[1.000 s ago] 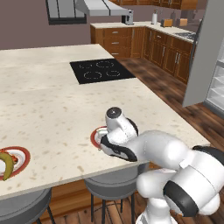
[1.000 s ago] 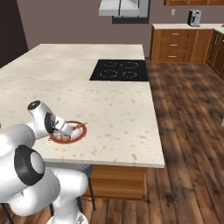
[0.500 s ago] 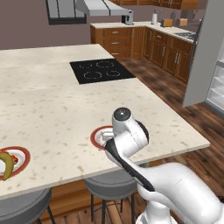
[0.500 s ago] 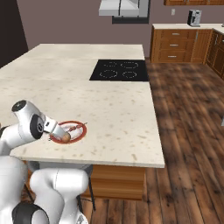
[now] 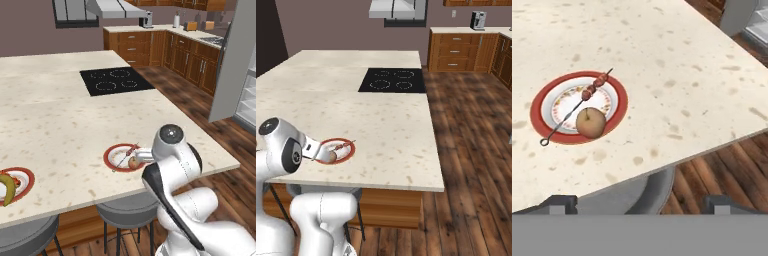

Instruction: Pick up the peach and banana from the fridge and place one fruit on each plate on the dining counter.

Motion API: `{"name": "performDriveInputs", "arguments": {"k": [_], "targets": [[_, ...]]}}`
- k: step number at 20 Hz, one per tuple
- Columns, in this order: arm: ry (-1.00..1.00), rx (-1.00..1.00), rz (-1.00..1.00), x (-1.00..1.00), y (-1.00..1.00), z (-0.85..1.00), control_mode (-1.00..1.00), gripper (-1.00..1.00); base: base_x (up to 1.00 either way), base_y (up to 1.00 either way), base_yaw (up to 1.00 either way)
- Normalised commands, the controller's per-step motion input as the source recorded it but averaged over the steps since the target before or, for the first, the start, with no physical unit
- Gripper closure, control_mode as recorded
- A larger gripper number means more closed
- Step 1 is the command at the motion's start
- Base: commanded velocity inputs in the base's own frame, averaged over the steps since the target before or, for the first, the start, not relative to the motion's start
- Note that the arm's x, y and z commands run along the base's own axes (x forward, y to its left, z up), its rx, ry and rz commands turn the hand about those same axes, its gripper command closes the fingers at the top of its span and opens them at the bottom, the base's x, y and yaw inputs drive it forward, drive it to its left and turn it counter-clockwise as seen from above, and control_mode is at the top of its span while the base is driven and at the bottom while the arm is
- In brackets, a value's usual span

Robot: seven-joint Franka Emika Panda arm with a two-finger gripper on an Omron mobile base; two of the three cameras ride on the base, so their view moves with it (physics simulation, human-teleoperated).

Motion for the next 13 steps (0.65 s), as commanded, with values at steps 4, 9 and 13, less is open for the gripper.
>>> {"name": "performDriveInputs", "arguments": {"k": [4,9,13], "targets": [[0.0,0.06,0.05,-0.49,-0.5,0.79,-1.0,-1.0,0.0,0.0,0.0],[-0.02,0.09,0.1,-0.46,-0.46,0.74,-1.0,-1.0,0.0,0.0,0.0],[-0.1,0.08,0.14,-0.49,-0.36,0.51,-1.0,-1.0,0.0,0.0,0.0]]}}
